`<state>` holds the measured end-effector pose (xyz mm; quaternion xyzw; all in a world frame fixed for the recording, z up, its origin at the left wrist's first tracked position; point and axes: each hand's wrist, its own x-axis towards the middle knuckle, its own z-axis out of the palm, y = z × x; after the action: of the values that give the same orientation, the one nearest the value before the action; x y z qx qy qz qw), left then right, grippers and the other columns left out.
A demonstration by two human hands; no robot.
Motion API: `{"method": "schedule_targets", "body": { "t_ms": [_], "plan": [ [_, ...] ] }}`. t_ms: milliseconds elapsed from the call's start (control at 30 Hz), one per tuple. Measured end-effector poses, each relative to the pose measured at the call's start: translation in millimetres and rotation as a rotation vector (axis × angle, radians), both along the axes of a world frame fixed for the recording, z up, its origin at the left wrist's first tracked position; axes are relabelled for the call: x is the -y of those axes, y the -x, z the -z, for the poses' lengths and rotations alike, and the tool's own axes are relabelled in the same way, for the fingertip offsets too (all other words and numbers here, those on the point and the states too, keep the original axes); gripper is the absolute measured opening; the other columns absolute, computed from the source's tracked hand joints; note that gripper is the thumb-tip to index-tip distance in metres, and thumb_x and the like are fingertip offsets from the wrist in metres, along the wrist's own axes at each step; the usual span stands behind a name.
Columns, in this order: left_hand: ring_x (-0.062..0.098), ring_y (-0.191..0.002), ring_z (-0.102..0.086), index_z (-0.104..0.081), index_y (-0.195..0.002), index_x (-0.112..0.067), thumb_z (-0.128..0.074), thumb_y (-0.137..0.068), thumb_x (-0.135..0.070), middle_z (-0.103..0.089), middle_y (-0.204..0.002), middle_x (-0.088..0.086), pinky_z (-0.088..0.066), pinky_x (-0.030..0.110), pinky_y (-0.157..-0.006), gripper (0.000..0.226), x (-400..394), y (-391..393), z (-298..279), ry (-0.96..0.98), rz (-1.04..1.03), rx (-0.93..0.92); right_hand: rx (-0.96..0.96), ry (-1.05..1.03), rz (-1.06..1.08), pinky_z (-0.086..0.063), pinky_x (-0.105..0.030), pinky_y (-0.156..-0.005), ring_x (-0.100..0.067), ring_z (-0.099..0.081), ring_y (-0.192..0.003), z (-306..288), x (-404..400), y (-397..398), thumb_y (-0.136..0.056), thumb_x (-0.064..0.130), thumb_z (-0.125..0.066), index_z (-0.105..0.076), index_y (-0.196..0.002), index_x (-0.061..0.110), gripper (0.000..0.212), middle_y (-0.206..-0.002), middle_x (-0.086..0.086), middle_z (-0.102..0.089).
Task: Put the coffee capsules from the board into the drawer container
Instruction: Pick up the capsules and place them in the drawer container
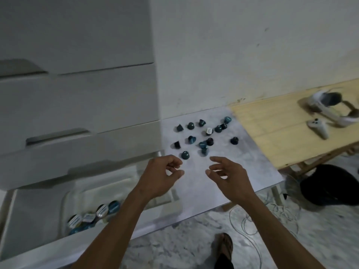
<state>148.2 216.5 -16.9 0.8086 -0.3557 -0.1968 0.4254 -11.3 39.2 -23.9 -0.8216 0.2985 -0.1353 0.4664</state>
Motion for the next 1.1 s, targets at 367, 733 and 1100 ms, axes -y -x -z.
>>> {"method": "schedule_targets", "body": {
  "t_ms": [367, 733, 1100],
  "plan": [
    [0.01, -0.085, -0.062, -0.064, -0.11, -0.015, -0.075, -0.082, -0.024, -0.067, -0.103, 0.0, -0.053, 0.027, -0.081, 0.031, 150, 33, 87, -0.235, -0.322, -0.036, -0.185, -0.055, -0.028, -0.048, -0.009, -0.053, 0.002, -0.065, -0.068, 65, 179, 2, -0.085, 0.028, -0.073, -0.064, -0.114, 0.022, 0.03, -0.098, 0.001, -0.069],
    [0.029, -0.13, -0.043, -0.04, -0.141, -0.011, -0.068, -0.087, -0.026, -0.044, -0.141, 0.014, -0.04, 0.04, -0.103, 0.063, 177, -15, 156, -0.453, -0.602, 0.025, -0.342, -0.051, -0.202, -0.046, -0.034, -0.089, -0.027, -0.054, -0.113, 144, 158, -102, -0.079, 0.038, -0.075, -0.046, -0.128, 0.017, 0.061, -0.124, -0.007, -0.058],
    [0.024, -0.096, -0.054, -0.058, -0.1, -0.009, -0.063, -0.09, -0.015, -0.06, -0.101, 0.008, -0.04, 0.028, -0.076, 0.012, 181, -34, 189, -0.467, -0.548, 0.064, -0.342, 0.034, -0.095, -0.04, -0.028, -0.073, -0.024, -0.054, -0.097, 174, 139, -128, -0.085, 0.033, -0.068, -0.061, -0.109, 0.015, 0.031, -0.103, -0.004, -0.058]
  ]
}}
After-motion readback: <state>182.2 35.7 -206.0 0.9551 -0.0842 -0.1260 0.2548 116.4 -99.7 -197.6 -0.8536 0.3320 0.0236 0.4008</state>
